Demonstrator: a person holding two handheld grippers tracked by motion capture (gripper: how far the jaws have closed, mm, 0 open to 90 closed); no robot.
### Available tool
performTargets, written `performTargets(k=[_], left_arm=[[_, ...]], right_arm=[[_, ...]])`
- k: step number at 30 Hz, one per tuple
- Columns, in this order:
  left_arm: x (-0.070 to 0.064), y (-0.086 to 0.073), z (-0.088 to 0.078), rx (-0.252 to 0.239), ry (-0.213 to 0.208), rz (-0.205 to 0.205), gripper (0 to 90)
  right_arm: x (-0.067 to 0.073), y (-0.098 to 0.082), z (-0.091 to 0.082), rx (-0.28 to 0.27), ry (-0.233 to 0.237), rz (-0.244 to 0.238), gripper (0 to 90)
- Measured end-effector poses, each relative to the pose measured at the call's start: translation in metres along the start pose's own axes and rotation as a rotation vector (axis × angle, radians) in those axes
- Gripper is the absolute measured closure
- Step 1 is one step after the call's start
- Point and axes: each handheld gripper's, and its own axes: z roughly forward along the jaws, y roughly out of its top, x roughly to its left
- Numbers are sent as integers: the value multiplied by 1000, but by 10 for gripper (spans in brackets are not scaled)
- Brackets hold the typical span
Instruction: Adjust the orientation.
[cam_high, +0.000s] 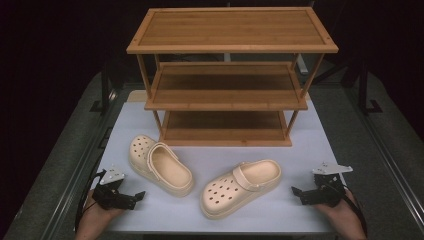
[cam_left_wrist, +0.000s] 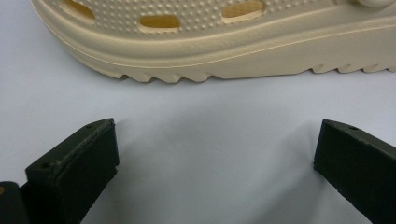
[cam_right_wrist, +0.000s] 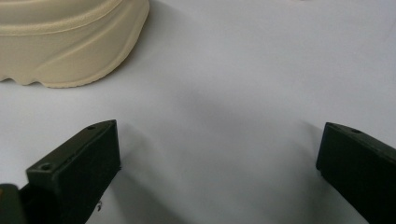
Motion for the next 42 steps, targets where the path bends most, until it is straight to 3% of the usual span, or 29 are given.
performTargets(k=[12,15,24,27,30,31,33,36,42], left_arm=[[0,1,-1,2,0,-5,0],[2,0,-2,-6,-8,-27,0],[8,8,-12,-37,-5,-38,0],[13,14,-18,-64,-10,-38,76],[15,17,-21,-70,-10,-39,88],[18,20,-24,-79,-3,-37,169],[21,23,-26,-87,-2,-41,194],[24,26,-28,-96,-3,-40,302],[35,40,-31,-116,-5,-51,609]], right_arm=[[0,0,0,0,0,0,0],[0,0,0,-1,0,0,0],[0,0,0,-1,0,0,0],[0,0,0,-1,0,0,0],[0,0,0,-1,0,0,0],[0,0,0,0,0,0,0],[0,0,0,0,0,0,0],[0,0,0,0,-1,0,0],[0,0,0,0,0,0,0]])
